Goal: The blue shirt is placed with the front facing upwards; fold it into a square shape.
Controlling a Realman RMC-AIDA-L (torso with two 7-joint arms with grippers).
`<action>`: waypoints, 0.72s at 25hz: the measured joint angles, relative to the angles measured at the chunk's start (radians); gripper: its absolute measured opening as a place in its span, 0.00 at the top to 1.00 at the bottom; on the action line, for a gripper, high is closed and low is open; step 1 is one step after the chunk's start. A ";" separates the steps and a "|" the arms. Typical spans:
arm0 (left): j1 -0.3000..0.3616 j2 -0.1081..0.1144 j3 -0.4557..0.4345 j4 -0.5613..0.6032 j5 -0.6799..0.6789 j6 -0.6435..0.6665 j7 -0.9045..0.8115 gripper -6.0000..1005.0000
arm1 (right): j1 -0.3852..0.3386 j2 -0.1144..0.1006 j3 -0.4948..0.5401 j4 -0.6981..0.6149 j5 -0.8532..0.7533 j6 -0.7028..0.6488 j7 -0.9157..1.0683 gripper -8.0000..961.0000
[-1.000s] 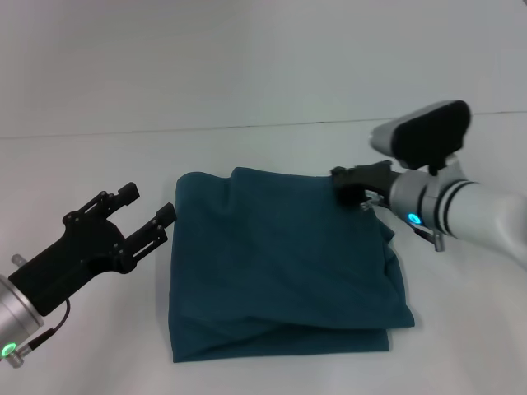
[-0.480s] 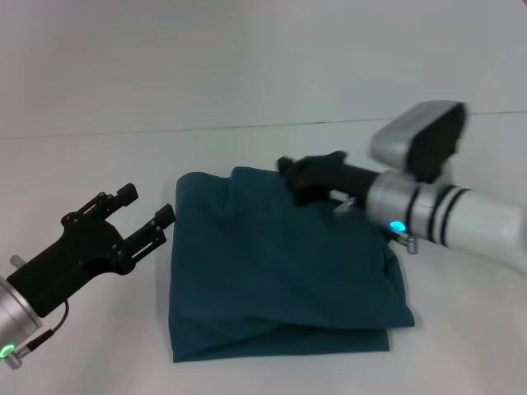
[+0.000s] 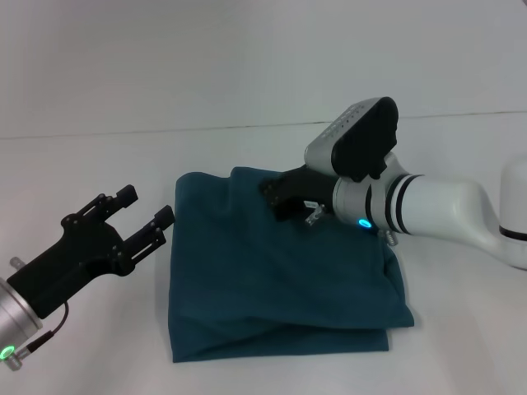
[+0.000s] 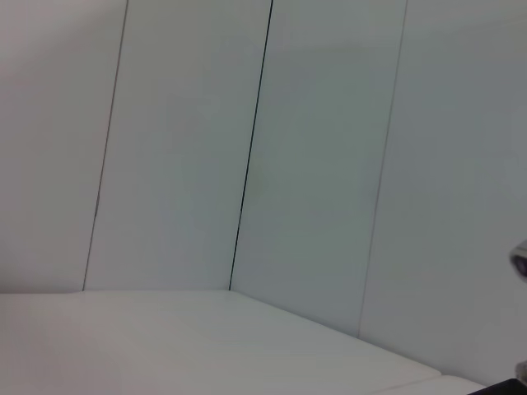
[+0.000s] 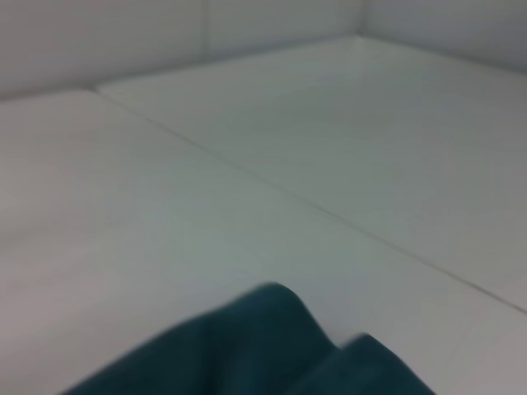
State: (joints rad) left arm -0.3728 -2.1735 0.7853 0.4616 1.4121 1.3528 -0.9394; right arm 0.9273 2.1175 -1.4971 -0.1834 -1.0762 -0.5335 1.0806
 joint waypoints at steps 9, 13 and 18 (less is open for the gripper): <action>-0.006 0.001 0.000 0.000 0.001 -0.003 0.001 0.27 | -0.010 -0.009 -0.070 -0.032 0.008 0.166 0.151 0.93; -0.006 0.001 0.000 0.000 0.000 -0.011 0.001 0.27 | -0.036 -0.017 -0.070 -0.062 0.011 0.228 0.248 0.93; -0.013 0.002 0.004 0.000 -0.001 -0.025 -0.005 0.27 | -0.092 -0.029 -0.053 -0.134 0.007 0.216 0.344 0.93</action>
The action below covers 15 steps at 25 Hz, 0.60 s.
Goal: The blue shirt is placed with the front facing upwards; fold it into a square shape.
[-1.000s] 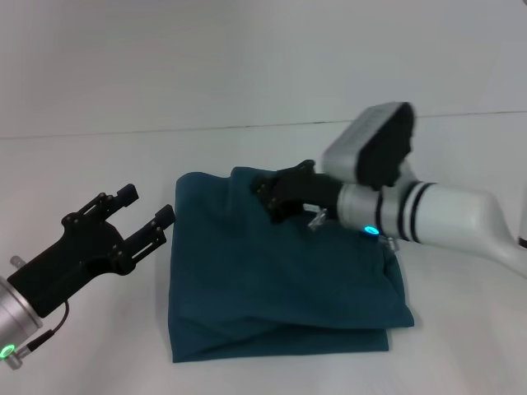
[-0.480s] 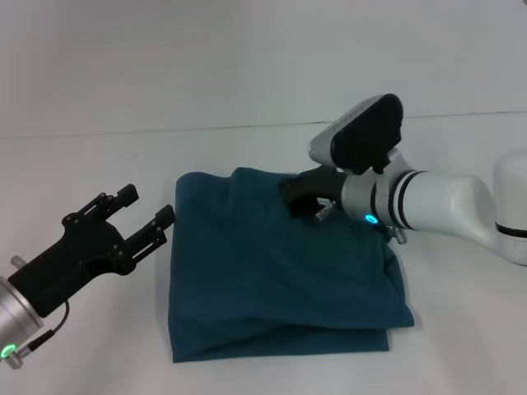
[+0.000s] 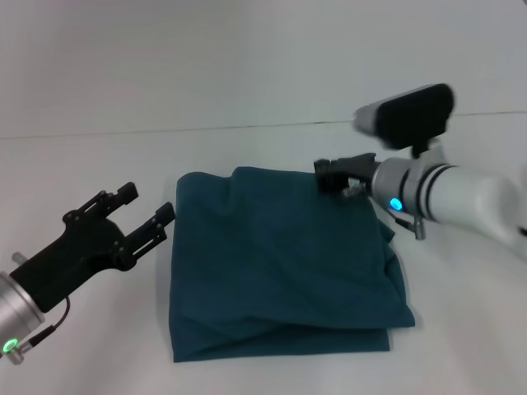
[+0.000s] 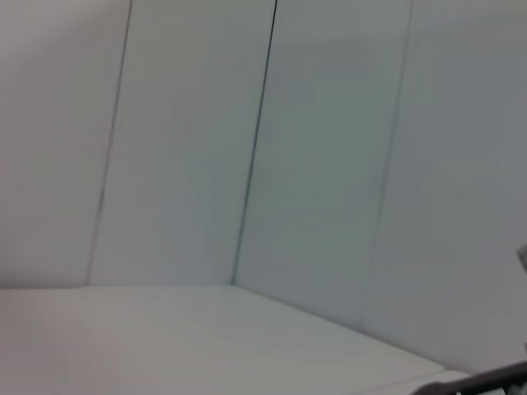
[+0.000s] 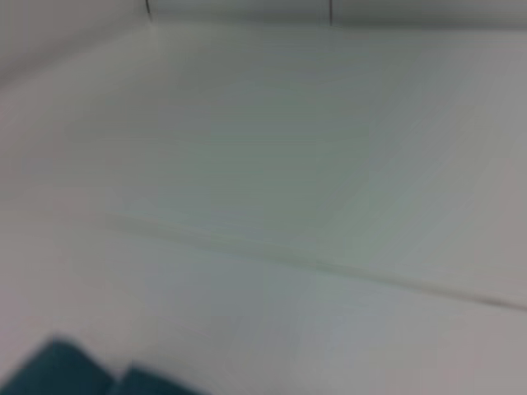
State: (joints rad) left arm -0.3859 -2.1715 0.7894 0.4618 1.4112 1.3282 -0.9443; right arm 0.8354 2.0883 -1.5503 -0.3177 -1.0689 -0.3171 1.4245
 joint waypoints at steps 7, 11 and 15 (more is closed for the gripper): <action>-0.025 0.010 0.096 0.157 0.149 0.005 -0.213 0.27 | -0.304 -0.151 0.061 -0.469 -0.202 -0.525 0.253 0.92; -0.056 0.011 0.131 0.286 0.305 0.007 -0.391 0.27 | -0.334 -0.186 0.247 -0.619 -0.541 -0.846 0.422 0.92; -0.088 0.012 0.194 0.375 0.410 -0.002 -0.503 0.25 | -0.343 -0.119 0.426 -0.788 -0.864 -1.079 0.470 0.80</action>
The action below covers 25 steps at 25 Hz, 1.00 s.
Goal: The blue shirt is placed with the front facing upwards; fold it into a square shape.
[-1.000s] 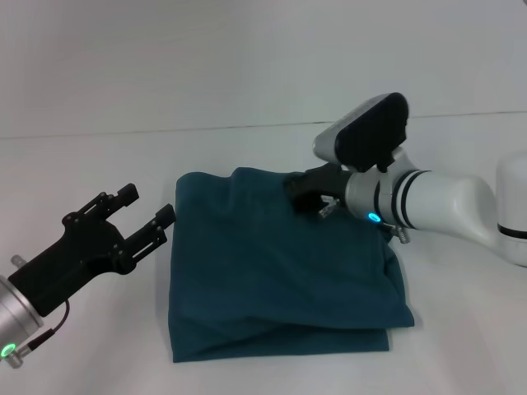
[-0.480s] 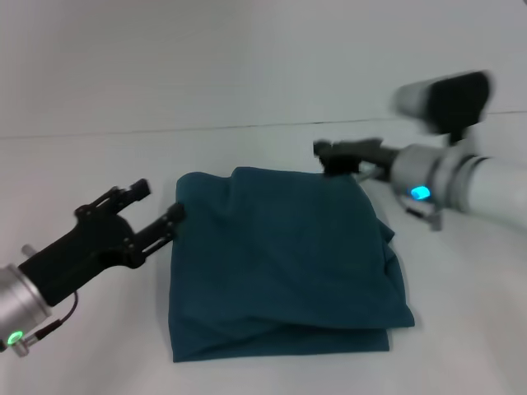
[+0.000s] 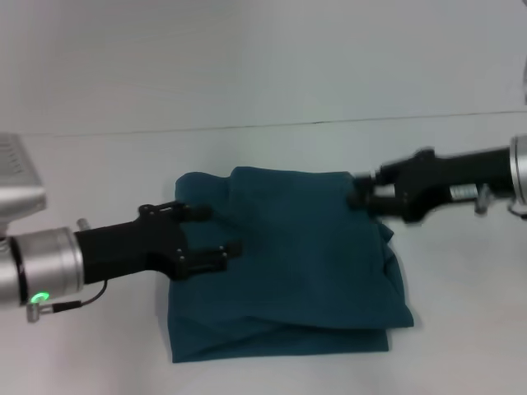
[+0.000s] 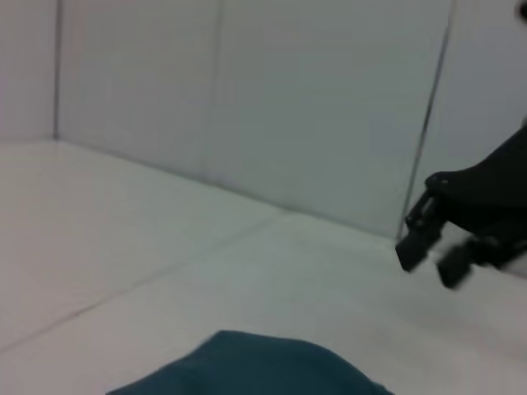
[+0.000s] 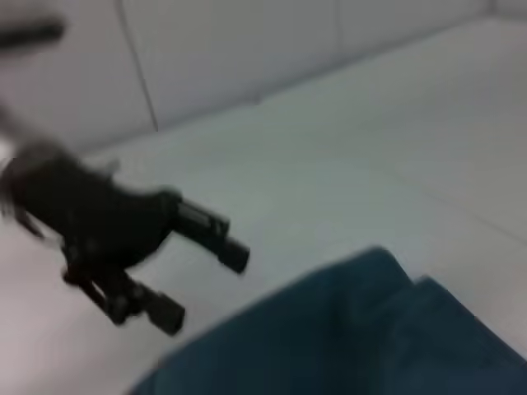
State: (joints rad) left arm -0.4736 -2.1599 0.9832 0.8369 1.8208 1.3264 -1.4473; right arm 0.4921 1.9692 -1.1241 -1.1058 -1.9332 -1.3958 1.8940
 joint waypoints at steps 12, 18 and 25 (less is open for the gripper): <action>-0.056 -0.001 0.017 -0.012 0.079 -0.056 -0.055 0.17 | -0.044 0.125 0.012 -0.089 -0.228 0.002 -0.010 0.26; -0.060 -0.004 0.053 -0.013 0.108 -0.077 -0.064 0.17 | -0.067 0.124 0.011 -0.089 -0.206 0.027 -0.010 0.11; -0.054 -0.006 0.061 -0.012 0.106 -0.081 -0.065 0.17 | -0.076 0.127 0.009 -0.091 -0.199 0.037 -0.015 0.02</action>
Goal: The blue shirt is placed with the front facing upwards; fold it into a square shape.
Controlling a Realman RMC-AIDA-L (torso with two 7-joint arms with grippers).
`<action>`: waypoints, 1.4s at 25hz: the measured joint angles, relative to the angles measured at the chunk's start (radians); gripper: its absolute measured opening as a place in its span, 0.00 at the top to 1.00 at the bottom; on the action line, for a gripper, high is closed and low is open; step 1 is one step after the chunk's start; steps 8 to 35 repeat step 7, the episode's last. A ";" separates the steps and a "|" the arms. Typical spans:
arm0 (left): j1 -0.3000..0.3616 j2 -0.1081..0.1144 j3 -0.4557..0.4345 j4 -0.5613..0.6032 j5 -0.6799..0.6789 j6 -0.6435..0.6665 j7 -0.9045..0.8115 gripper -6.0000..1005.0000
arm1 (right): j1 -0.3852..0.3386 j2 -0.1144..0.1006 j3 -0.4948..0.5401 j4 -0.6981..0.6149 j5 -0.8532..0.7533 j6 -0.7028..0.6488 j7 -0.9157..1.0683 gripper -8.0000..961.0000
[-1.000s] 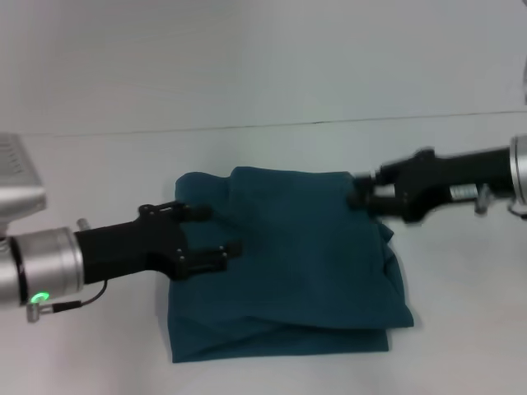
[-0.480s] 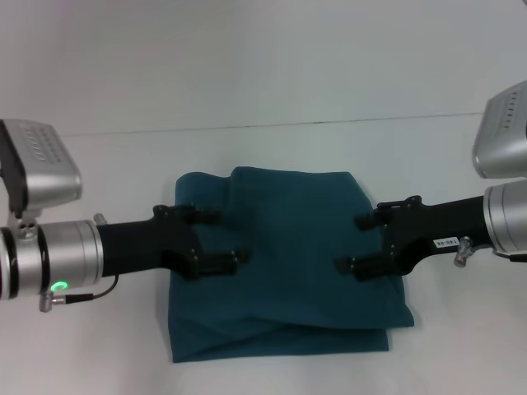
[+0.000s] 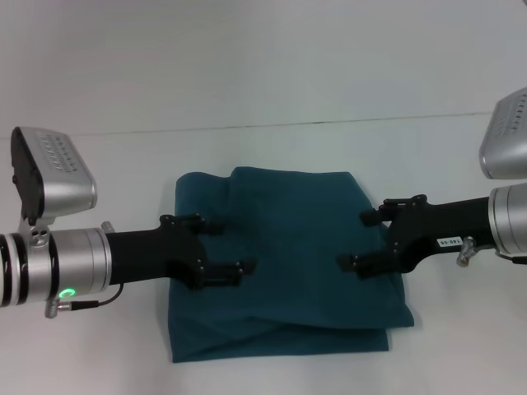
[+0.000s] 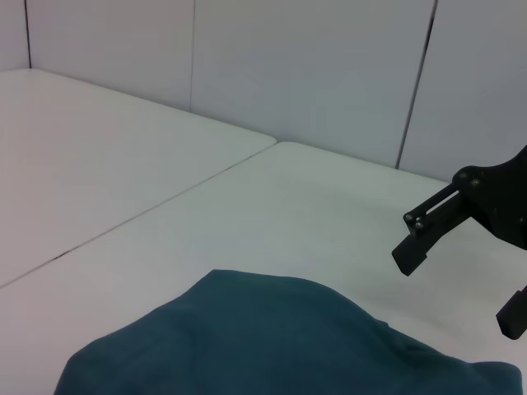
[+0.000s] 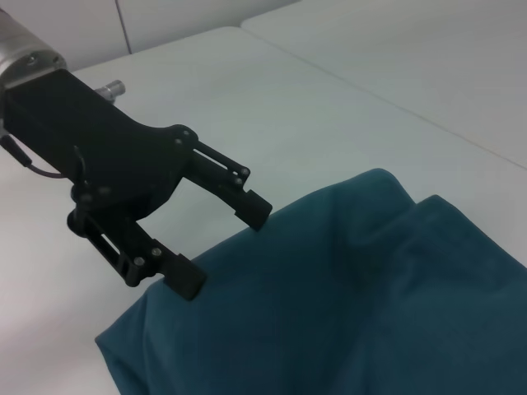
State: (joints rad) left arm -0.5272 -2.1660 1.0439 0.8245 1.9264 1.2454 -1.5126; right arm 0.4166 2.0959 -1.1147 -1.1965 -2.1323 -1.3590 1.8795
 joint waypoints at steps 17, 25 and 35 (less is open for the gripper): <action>0.007 -0.002 -0.002 0.001 -0.005 0.000 0.000 0.17 | -0.012 0.001 0.001 0.000 0.002 0.010 0.000 0.03; 0.007 -0.002 -0.002 0.001 -0.005 0.000 0.000 0.17 | -0.012 0.001 0.001 0.000 0.002 0.010 0.000 0.03; 0.007 -0.002 -0.002 0.001 -0.005 0.000 0.000 0.17 | -0.012 0.001 0.001 0.000 0.002 0.010 0.000 0.03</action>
